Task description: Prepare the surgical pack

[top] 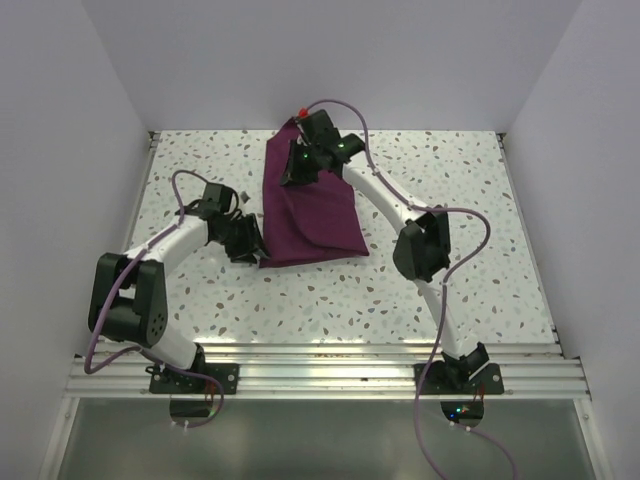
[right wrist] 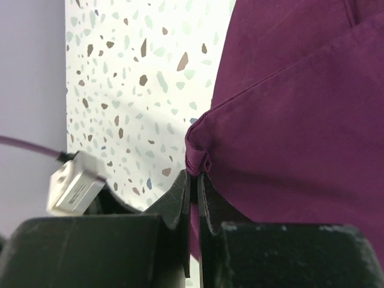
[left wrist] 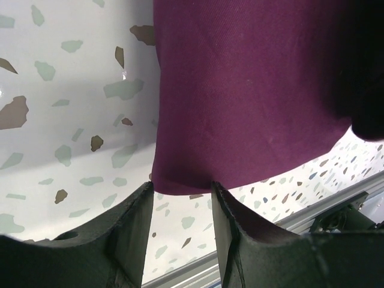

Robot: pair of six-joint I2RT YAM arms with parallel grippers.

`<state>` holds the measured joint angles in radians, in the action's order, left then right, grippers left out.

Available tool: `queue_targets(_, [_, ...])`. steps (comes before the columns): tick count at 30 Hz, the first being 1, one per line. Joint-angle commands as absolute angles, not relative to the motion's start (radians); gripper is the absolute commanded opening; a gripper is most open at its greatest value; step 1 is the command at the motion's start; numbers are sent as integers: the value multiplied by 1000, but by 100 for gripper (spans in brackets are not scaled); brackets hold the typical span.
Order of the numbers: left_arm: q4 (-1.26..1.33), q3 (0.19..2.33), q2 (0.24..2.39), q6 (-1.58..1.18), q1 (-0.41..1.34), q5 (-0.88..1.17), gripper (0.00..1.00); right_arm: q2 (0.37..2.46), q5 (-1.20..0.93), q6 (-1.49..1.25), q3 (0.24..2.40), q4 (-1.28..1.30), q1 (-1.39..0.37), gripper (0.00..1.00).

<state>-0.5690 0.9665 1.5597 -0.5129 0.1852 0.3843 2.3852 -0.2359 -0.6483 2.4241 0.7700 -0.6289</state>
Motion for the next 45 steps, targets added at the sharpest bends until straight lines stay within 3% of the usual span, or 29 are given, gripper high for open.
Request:
queue_targets(1, [-564, 957, 1506, -523, 190, 368, 47, 2428, -265, -673, 2447, 653, -644, 0])
queue_targets(4, [-577, 954, 1491, -528, 190, 361, 48, 2470, -270, -675, 2471, 669, -652, 4])
queue_targets(7, [-597, 957, 1473, -528, 189, 341, 51, 2499, -291, -673, 2474, 689, -655, 25])
queue_targets(10, [-617, 956, 1454, -525, 190, 331, 54, 2497, -287, -629, 2514, 738, -653, 58])
queue_targets(12, [-620, 951, 1447, -525, 190, 331, 56, 2473, -287, -583, 2531, 764, -650, 69])
queue_targets(14, [-617, 945, 1451, -520, 190, 334, 58, 2453, -307, -563, 2520, 782, -637, 76])
queue_targets(17, [-604, 951, 1474, -518, 190, 339, 60, 2393, -299, -519, 2465, 793, -621, 77])
queue_targets(20, [-597, 968, 1494, -518, 190, 342, 59, 2349, -311, -480, 2421, 798, -611, 76])
queue_targets(22, [-598, 995, 1502, -517, 189, 341, 54, 2333, -356, -465, 2410, 808, -604, 70])
queue_targets(24, [-586, 1020, 1517, -515, 189, 354, 44, 2323, -373, -454, 2382, 827, -594, 50])
queue_targets(25, [-581, 1050, 1525, -514, 189, 370, 35, 2306, -389, -453, 2367, 827, -586, 27])
queue_targets(28, [-565, 1141, 1580, -518, 189, 418, 26, 2260, -458, -469, 2274, 807, -562, 0])
queue_targets(34, [-474, 1276, 1690, -567, 189, 508, 19, 2128, -620, -468, 1982, 710, -506, 0])
queue_targets(45, [-414, 1393, 1917, -620, 189, 525, 19, 1945, -712, -407, 1602, 649, -433, 0])
